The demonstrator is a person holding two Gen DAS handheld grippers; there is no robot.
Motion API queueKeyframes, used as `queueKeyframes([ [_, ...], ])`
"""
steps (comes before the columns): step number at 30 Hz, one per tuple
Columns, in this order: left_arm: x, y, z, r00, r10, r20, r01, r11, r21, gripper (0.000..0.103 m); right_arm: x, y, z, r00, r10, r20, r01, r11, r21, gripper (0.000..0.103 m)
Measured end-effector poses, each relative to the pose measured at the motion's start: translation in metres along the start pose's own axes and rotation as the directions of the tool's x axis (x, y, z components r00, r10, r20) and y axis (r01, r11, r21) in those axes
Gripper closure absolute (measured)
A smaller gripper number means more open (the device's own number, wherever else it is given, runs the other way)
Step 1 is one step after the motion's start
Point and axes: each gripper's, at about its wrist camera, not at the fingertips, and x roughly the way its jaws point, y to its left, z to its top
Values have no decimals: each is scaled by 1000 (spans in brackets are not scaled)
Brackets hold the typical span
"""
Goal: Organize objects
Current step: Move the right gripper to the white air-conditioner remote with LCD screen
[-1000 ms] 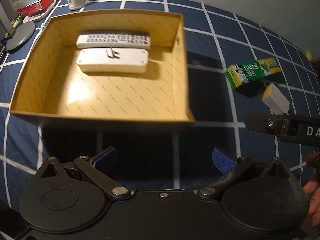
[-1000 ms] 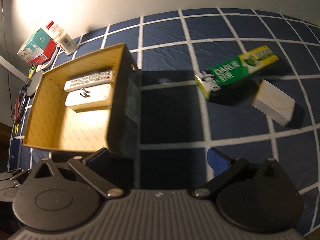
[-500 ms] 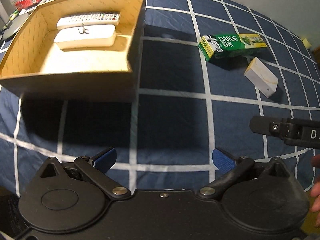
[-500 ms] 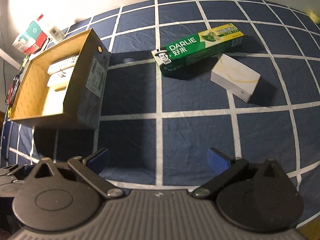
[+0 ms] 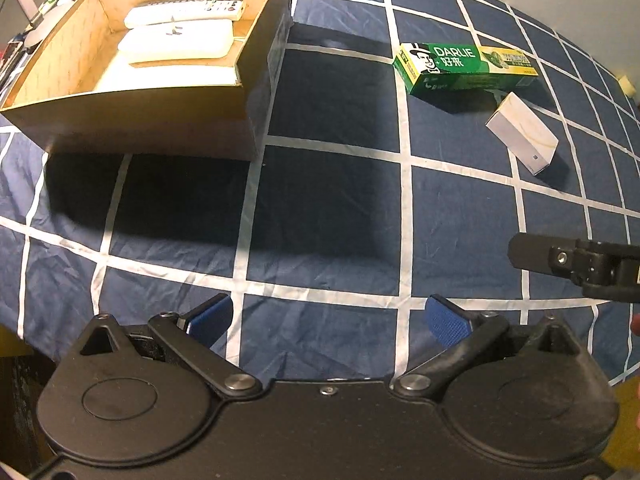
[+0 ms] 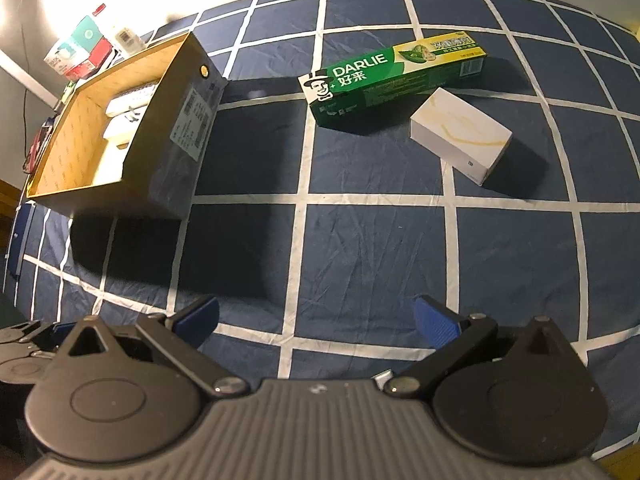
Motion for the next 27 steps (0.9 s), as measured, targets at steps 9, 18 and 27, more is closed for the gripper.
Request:
queueKeyframes([
  [9,7,2,6,1000,-9,-7,9,1000,-8,0,9,6,8,1000,-9,-25,9,1000,-17,0],
  [18,18,-5,-16,1000,-7,-28,4,991,-132,0,24,1,11,996,-4,-91,-4,995,-95,0],
  [27,44,-29,-68,997,-17,-77,-6,958,-288,0,49,-14,-11,981,9,-192,-53,973,-225,0],
])
